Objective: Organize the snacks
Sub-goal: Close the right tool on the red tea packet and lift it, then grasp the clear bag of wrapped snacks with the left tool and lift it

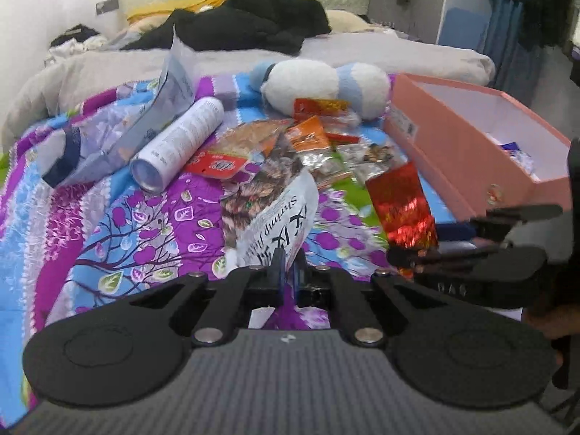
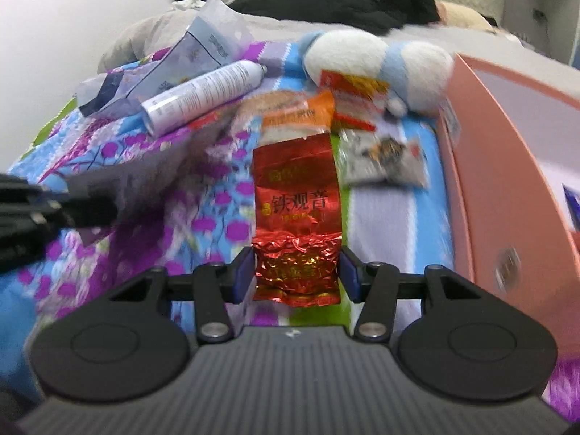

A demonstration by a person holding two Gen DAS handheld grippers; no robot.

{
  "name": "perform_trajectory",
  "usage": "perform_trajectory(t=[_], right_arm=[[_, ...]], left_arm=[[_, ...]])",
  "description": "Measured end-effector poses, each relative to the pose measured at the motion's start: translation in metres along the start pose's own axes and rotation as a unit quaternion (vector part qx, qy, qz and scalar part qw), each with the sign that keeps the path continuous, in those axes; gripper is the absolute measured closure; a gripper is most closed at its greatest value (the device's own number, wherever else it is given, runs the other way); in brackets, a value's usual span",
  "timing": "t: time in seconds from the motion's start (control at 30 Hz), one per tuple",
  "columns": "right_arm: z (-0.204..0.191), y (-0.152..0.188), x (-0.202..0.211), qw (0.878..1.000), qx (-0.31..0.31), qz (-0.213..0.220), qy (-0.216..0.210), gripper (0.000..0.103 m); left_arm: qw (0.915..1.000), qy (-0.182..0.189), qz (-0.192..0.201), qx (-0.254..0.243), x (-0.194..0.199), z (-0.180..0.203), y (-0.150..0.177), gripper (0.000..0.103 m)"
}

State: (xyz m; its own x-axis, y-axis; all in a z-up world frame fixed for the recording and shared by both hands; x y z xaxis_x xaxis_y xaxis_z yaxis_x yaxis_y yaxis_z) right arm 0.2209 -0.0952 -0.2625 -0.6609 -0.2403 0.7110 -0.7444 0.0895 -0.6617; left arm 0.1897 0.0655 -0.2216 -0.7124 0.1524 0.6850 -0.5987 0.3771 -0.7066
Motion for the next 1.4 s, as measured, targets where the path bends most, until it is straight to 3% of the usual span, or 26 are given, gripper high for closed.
perform_trajectory(t=[0.37,0.57,0.67,0.73,0.77,0.8,0.87,0.9,1.03,1.17,1.4], right_arm=[[0.018,0.047,0.055,1.000,-0.013,-0.015,0.018,0.050],[0.022,0.053,0.056,0.999,-0.026,-0.017,0.020,0.050],[0.022,0.053,0.052,0.999,-0.032,-0.011,0.025,0.050],[0.023,0.054,0.049,0.999,-0.036,-0.010,0.030,0.050],[0.024,0.055,0.049,0.999,-0.038,-0.009,0.031,0.050],[0.025,0.056,0.047,0.999,-0.041,-0.010,0.033,0.050],[0.026,0.057,0.045,0.998,-0.043,-0.015,0.033,0.049],[0.027,0.057,0.045,0.998,-0.045,-0.015,0.033,0.049],[0.030,0.058,0.041,0.998,-0.048,-0.018,0.031,0.048],[0.034,0.059,0.040,0.998,-0.060,-0.015,0.023,0.029],[0.037,0.068,0.041,0.999,-0.048,0.001,0.001,0.028]], left_arm=[[0.9994,0.028,-0.018,0.001,0.042,0.039,0.027,0.098],[0.9989,0.034,-0.022,0.023,0.041,0.045,0.033,0.098],[0.9994,0.028,-0.021,0.006,0.046,0.052,0.028,0.097],[0.9994,0.025,-0.022,-0.011,0.049,0.058,0.024,0.088],[0.9992,0.027,-0.024,-0.015,0.051,0.061,0.023,0.074],[0.9991,0.032,-0.023,-0.014,0.052,0.063,0.022,0.052],[0.9988,0.049,-0.007,-0.002,0.058,0.065,0.020,0.032],[0.9987,0.052,-0.001,0.002,0.060,0.066,0.019,0.028],[0.9971,0.064,-0.001,0.041,0.059,0.059,0.016,0.017],[0.9946,0.053,-0.022,0.086,0.048,0.044,0.020,0.013],[0.9861,0.028,-0.052,0.155,0.027,0.017,0.035,0.012]])
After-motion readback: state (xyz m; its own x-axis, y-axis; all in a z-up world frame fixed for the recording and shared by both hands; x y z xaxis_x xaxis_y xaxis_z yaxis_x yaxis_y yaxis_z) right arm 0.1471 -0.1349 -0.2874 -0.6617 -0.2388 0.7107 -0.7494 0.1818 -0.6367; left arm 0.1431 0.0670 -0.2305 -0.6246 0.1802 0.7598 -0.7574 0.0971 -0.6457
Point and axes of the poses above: each gripper's, at about its wrist camera, not at the fingertips, and x roughly against the way its jaws point, z to its right, y to its underside, the point moved 3 cm from there along -x, roughly the way its jaws point, and after that the axes turned 15 degrees about -x, right-handed, at the moved point
